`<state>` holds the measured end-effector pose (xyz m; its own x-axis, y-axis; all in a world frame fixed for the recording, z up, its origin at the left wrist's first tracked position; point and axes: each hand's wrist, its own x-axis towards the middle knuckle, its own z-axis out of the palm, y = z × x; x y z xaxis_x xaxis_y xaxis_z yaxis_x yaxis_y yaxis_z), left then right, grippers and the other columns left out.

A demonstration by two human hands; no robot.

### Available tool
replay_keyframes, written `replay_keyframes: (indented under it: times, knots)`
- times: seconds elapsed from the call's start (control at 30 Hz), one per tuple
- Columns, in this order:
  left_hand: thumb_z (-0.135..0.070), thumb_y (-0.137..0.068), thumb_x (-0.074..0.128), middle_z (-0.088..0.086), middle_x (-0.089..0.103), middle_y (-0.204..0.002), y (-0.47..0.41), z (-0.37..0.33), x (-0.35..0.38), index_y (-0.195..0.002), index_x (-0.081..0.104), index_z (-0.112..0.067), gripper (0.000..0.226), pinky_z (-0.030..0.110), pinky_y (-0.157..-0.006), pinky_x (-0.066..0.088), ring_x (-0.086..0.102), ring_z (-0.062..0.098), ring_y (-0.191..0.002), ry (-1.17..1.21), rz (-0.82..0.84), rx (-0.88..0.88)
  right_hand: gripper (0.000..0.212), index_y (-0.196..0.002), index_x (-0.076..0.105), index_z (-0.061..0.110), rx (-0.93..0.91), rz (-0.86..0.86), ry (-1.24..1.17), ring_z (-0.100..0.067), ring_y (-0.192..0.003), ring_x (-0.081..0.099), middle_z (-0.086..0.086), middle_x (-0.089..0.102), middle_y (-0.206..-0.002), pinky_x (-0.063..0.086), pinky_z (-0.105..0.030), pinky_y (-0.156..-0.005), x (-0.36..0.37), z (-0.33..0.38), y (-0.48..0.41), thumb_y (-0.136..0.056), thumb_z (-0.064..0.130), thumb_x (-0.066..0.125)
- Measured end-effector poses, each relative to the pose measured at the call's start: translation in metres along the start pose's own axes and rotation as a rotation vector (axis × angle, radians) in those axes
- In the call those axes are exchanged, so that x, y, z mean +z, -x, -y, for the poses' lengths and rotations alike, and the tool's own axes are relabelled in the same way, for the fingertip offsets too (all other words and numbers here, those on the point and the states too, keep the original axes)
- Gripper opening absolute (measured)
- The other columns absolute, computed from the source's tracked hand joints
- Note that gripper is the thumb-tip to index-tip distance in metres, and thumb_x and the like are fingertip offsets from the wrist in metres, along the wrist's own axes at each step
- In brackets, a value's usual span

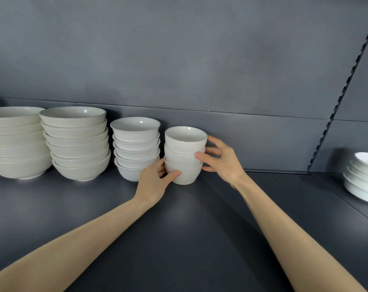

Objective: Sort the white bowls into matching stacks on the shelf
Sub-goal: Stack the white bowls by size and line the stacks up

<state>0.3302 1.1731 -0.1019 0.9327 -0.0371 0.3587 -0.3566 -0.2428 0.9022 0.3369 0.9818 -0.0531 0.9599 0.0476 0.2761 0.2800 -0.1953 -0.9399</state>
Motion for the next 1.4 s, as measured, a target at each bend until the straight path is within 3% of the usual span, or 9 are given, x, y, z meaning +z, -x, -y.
replay_keyframes:
  times: [0.13, 0.2, 0.3, 0.4, 0.57, 0.7, 1.0, 1.27, 1.4]
  knots:
    - [-0.016, -0.086, 0.069, -0.022, 0.057, -0.097, 0.003, -0.006, 0.000, -0.109, 0.053, -0.027, 0.030, -0.002, -0.071, 0.042, 0.056, -0.006, -0.091, -0.067, 0.017, -0.031, 0.065, -0.138, 0.044, 0.030, 0.018, 0.013, 0.062, -0.015, -0.102, 0.064, 0.001, 0.065, -0.115, 0.056, -0.033, -0.080, -0.002, 0.004, 0.000, -0.082, 0.021, 0.074]
    - [-0.022, -0.088, 0.067, -0.014, 0.062, -0.105, 0.005, -0.008, -0.002, -0.110, 0.060, -0.018, 0.023, 0.005, -0.080, 0.043, 0.060, 0.002, -0.100, -0.152, 0.028, -0.056, 0.064, -0.139, 0.044, 0.030, 0.021, 0.021, 0.104, -0.012, -0.097, 0.063, 0.000, 0.064, -0.114, 0.056, -0.028, -0.076, -0.004, 0.007, 0.001, -0.082, 0.022, 0.074]
    - [-0.026, -0.088, 0.066, -0.005, 0.065, -0.110, 0.010, -0.015, -0.005, -0.114, 0.063, -0.011, 0.031, 0.021, -0.091, 0.044, 0.060, 0.014, -0.108, -0.261, 0.021, -0.103, 0.064, -0.139, 0.044, 0.028, 0.014, 0.033, 0.230, -0.016, -0.107, 0.061, -0.003, 0.065, -0.115, 0.052, -0.030, -0.086, -0.008, 0.011, 0.003, -0.082, 0.024, 0.073]
    - [-0.026, -0.088, 0.066, -0.006, 0.060, -0.105, 0.021, -0.027, -0.007, -0.116, 0.062, -0.010, 0.033, 0.021, -0.090, 0.040, 0.057, 0.013, -0.106, -0.363, 0.021, -0.097, 0.063, -0.140, 0.044, 0.021, 0.006, 0.051, 0.393, -0.019, -0.114, 0.057, -0.007, 0.057, -0.128, 0.044, -0.025, -0.089, -0.015, 0.016, 0.010, -0.084, 0.027, 0.071]
    - [-0.030, -0.089, 0.063, 0.003, 0.057, -0.133, 0.043, -0.039, -0.006, -0.132, 0.052, -0.012, 0.048, 0.025, -0.101, 0.038, 0.050, 0.017, -0.126, -0.600, 0.140, -0.070, 0.058, -0.139, 0.045, 0.017, 0.011, 0.081, 0.628, -0.022, -0.131, 0.044, -0.006, 0.047, -0.143, 0.038, -0.035, -0.107, -0.035, 0.023, 0.037, -0.087, 0.032, 0.066]
    - [-0.036, -0.091, 0.059, 0.005, 0.053, -0.137, 0.055, -0.069, 0.003, -0.137, 0.046, -0.012, 0.054, 0.036, -0.104, 0.039, 0.048, 0.022, -0.126, -0.797, 0.174, 0.068, 0.057, -0.142, 0.041, 0.018, 0.022, 0.053, 0.776, -0.023, -0.138, 0.033, -0.005, 0.042, -0.147, 0.034, -0.038, -0.110, -0.057, 0.037, 0.066, -0.090, 0.032, 0.061]
    - [-0.045, -0.092, 0.054, -0.003, 0.037, -0.148, 0.081, -0.143, 0.038, -0.146, 0.033, -0.023, 0.062, 0.033, -0.113, 0.019, 0.028, 0.020, -0.138, -0.921, 0.181, 0.435, 0.059, -0.145, 0.036, 0.020, -0.003, -0.106, 1.058, -0.028, -0.139, 0.029, -0.007, 0.026, -0.154, 0.036, -0.046, -0.108, -0.110, 0.075, 0.142, -0.092, 0.036, 0.058]
    - [-0.051, -0.090, 0.052, -0.001, 0.032, -0.150, 0.110, -0.188, 0.088, -0.149, 0.025, -0.024, 0.071, 0.039, -0.117, 0.016, 0.022, 0.021, -0.140, -0.994, 0.196, 0.558, 0.065, -0.146, 0.033, 0.020, 0.043, -0.203, 1.170, -0.031, -0.139, 0.025, -0.009, 0.026, -0.153, 0.032, -0.042, -0.109, -0.176, 0.090, 0.207, -0.089, 0.036, 0.061]
    - [-0.052, -0.090, 0.051, 0.000, 0.029, -0.151, 0.124, -0.214, 0.115, -0.149, 0.023, -0.025, 0.071, 0.039, -0.118, 0.012, 0.020, 0.021, -0.140, -1.026, 0.185, 0.589, 0.066, -0.147, 0.031, 0.021, 0.032, -0.246, 1.177, -0.027, -0.138, 0.026, -0.004, 0.027, -0.152, 0.035, -0.037, -0.102, -0.212, 0.098, 0.227, -0.090, 0.037, 0.061]
